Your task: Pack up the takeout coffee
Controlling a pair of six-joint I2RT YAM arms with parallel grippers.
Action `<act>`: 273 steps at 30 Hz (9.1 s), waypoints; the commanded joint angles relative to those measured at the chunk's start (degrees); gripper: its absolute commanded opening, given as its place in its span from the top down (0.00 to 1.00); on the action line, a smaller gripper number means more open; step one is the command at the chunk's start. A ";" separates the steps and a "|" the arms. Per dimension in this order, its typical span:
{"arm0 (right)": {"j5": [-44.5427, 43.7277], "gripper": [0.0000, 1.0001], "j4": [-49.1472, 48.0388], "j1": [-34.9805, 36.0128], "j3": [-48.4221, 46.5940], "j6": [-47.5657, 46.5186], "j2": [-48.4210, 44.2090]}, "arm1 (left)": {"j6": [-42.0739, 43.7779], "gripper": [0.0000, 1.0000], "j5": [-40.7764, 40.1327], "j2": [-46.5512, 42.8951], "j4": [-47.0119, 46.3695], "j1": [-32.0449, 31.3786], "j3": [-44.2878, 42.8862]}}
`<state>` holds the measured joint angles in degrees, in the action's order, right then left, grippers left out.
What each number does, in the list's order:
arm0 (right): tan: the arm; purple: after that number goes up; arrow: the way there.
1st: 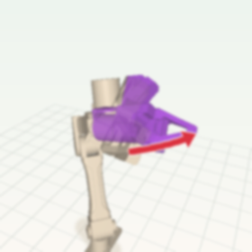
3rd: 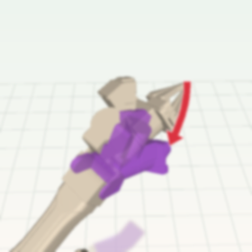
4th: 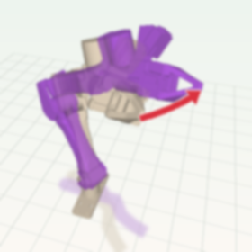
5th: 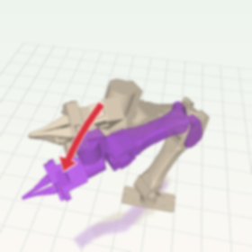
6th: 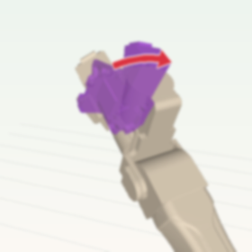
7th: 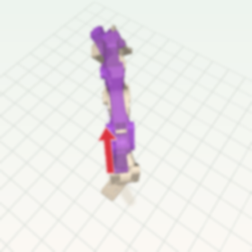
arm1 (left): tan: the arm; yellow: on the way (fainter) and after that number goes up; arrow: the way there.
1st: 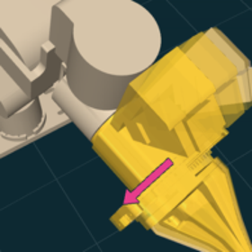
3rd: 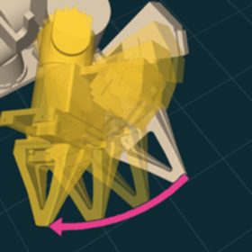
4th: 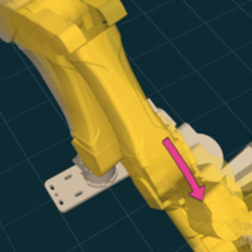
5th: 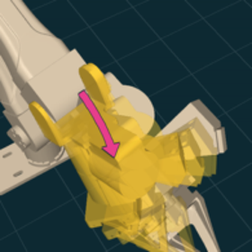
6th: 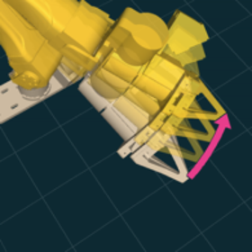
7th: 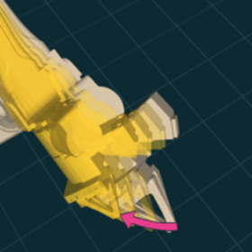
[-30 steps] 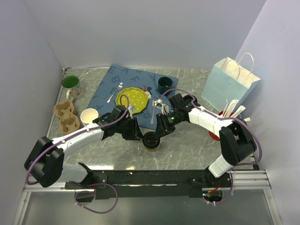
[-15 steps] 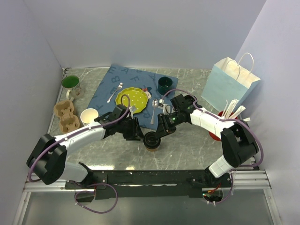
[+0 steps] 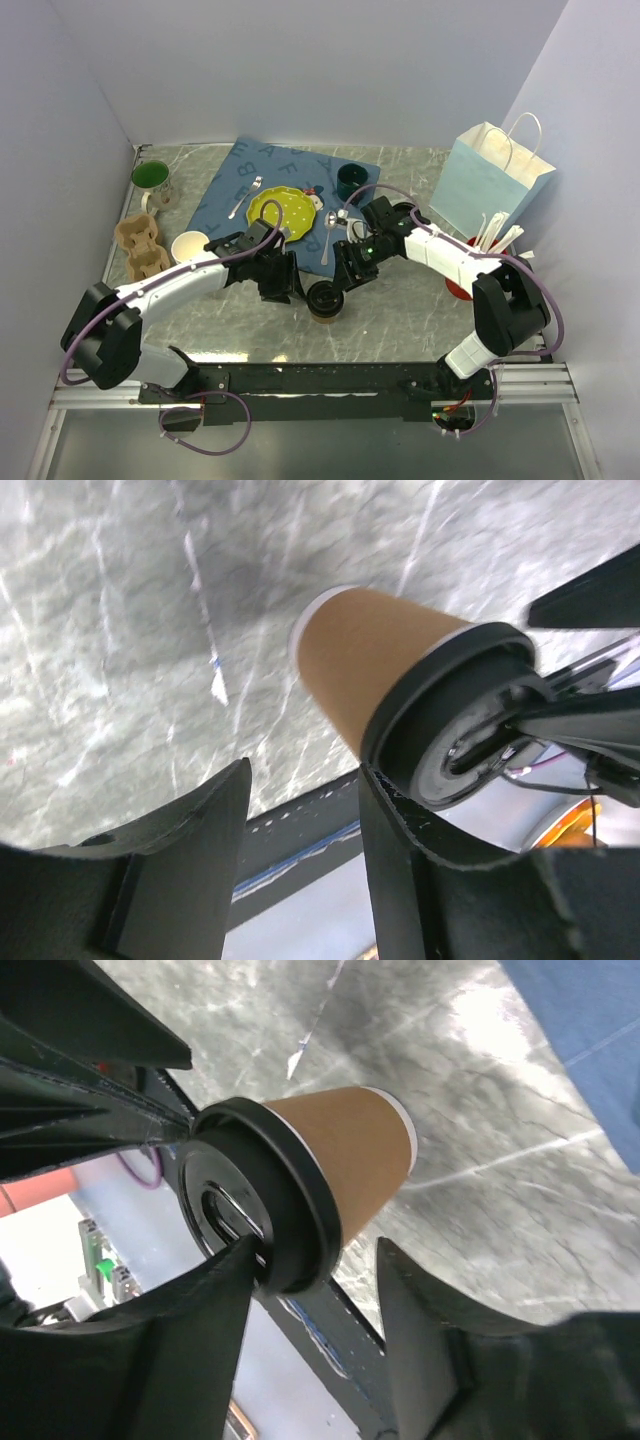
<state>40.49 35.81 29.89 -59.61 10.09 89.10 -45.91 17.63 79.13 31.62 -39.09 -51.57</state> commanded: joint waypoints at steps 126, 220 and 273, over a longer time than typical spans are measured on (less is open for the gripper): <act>-19.75 0.82 -8.47 0.26 22.77 27.35 -11.76 | 10.31 0.52 3.29 12.89 -8.59 -2.48 0.86; -10.94 0.66 0.77 -0.46 4.50 9.77 -21.31 | 11.72 0.51 1.79 17.28 -7.71 -3.01 -2.30; -32.05 0.66 -5.32 18.80 10.76 14.61 -26.60 | 11.72 0.50 4.17 16.32 -5.52 -3.10 -7.66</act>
<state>10.76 24.14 49.12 -43.46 26.15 63.24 -37.60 31.00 92.95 16.60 -41.58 -58.37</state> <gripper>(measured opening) 0.338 0.494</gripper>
